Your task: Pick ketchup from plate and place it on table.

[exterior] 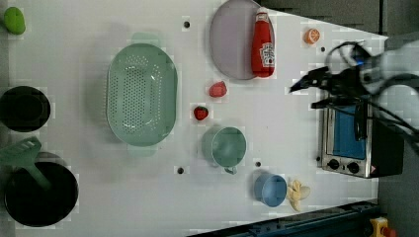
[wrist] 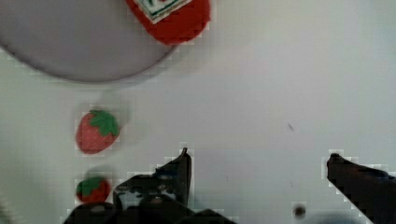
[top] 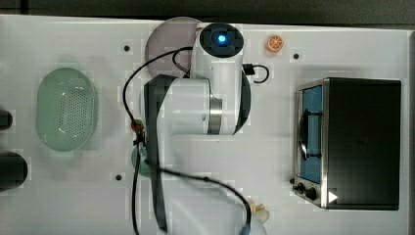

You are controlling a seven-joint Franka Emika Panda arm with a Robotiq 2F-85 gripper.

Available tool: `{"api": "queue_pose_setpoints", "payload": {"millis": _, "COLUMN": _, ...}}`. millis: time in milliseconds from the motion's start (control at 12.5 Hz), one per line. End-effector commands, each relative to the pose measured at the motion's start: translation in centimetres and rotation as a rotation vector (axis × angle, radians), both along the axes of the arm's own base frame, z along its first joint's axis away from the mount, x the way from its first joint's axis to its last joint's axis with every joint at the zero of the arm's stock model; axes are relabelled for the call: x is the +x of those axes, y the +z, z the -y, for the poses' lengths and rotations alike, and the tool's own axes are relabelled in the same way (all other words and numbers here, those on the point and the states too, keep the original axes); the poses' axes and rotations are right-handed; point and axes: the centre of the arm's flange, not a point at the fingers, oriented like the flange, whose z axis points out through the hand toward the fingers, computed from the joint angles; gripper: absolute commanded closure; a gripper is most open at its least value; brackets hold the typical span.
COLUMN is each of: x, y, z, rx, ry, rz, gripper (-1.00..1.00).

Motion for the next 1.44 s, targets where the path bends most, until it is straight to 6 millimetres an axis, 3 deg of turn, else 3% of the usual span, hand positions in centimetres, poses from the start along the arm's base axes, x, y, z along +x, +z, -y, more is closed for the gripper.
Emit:
{"api": "queue_pose_setpoints", "payload": {"millis": 80, "x": 2.9, "y": 3.7, "z": -0.5, "rx": 0.033, "ry": 0.23, "rz": 0.187, "gripper": -1.0}}
{"api": "queue_pose_setpoints", "payload": {"millis": 480, "x": 5.9, "y": -3.1, "z": -0.5, "rx": 0.061, "ry": 0.331, "rz": 0.178, "gripper": -1.0}}
{"api": "queue_pose_setpoints", "payload": {"millis": 1040, "x": 10.2, "y": -10.1, "z": -1.2, "rx": 0.066, "ry": 0.475, "rz": 0.197, "gripper": -1.0}}
{"api": "queue_pose_setpoints", "payload": {"millis": 1440, "x": 11.4, "y": -14.4, "z": -1.6, "rx": 0.046, "ry": 0.492, "rz": 0.266, "gripper": -1.0}}
